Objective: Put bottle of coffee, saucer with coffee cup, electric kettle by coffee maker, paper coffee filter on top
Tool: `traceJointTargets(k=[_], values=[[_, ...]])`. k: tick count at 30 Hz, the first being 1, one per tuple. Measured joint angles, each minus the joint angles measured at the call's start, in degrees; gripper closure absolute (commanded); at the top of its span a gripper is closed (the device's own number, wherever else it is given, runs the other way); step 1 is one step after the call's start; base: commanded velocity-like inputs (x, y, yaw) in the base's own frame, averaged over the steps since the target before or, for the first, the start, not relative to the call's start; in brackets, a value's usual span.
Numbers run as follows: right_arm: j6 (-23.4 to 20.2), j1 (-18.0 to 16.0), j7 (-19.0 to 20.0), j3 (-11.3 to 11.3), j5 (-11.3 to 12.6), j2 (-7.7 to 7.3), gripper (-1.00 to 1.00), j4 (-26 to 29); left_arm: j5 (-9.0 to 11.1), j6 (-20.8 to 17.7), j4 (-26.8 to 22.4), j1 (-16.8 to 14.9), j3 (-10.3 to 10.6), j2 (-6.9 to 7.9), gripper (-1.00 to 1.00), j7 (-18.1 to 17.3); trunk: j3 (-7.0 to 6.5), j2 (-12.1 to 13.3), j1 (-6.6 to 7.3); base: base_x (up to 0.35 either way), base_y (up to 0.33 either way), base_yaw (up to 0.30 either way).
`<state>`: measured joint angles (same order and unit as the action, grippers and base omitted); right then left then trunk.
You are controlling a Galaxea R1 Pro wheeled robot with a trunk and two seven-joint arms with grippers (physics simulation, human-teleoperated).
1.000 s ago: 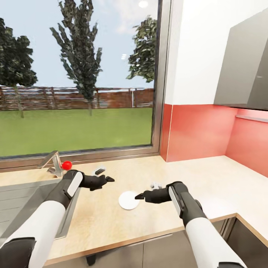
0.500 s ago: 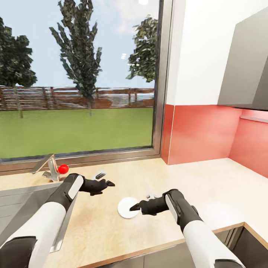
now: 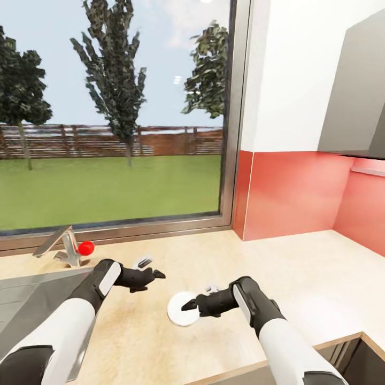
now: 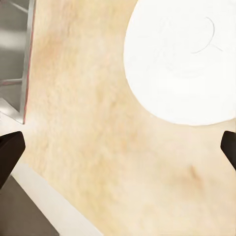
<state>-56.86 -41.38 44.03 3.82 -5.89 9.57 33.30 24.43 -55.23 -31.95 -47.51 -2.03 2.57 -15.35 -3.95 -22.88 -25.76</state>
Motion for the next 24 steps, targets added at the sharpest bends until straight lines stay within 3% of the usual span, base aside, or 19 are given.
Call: traceJointTargets(k=[4, 8, 12, 18, 20, 21, 24], values=[[0.01, 0.0, 0.01, 0.0, -0.01, 0.09, -1.0, -0.87, 2.12, 0.0, -0.09, 1.59, 0.04, 0.0, -1.0, -0.14, 0.0, 0.0, 0.0, 0.0, 0.0, 0.0], [0.0, 0.0, 0.03, -0.14, -0.09, 0.12, -1.0, -2.51, 5.67, 0.31, -0.1, 2.21, 0.04, 0.03, -1.0, -0.51, 0.0, 0.0, 0.0, 0.0, 0.0, 0.0], [0.0, 0.0, 0.04, -0.16, -0.09, 0.11, -1.0, -2.62, 5.95, 1.13, -0.06, 2.25, 0.09, 0.01, -1.0, -2.62, 0.0, 0.0, 0.0, 0.0, 0.0, 0.0], [0.0, 0.0, 0.04, -0.16, -0.09, 0.11, -1.0, -2.66, 5.6, 2.11, -0.42, 3.43, 0.31, 0.07, -1.0, -9.83, 0.0, 0.0, 0.0, 0.0, 0.0, 0.0], [0.0, 0.0, 0.04, -0.16, -0.09, 0.11, -1.0, -2.66, 5.36, 3.12, -0.53, 3.94, 0.37, 0.08, -1.0, -11.7, 0.0, 0.0, 0.0, 0.006, -0.003, 0.0], [0.0, 0.0, 0.04, -0.16, -0.09, 0.11, -1.0, -2.67, 5.08, 6.31, -0.27, 4.39, 0.46, 0.11, -1.0, -13.04, 0.0, 0.0, 0.0, 0.078, -0.039, 0.0], [-0.01, 0.0, 0.03, -0.16, -0.09, 0.11, -1.0, -2.66, 4.91, 7.95, -0.11, 4.56, 0.53, 0.06, -1.0, -13.52, 0.0, -0.01, 0.02, 0.175, -0.096, 0.0]])
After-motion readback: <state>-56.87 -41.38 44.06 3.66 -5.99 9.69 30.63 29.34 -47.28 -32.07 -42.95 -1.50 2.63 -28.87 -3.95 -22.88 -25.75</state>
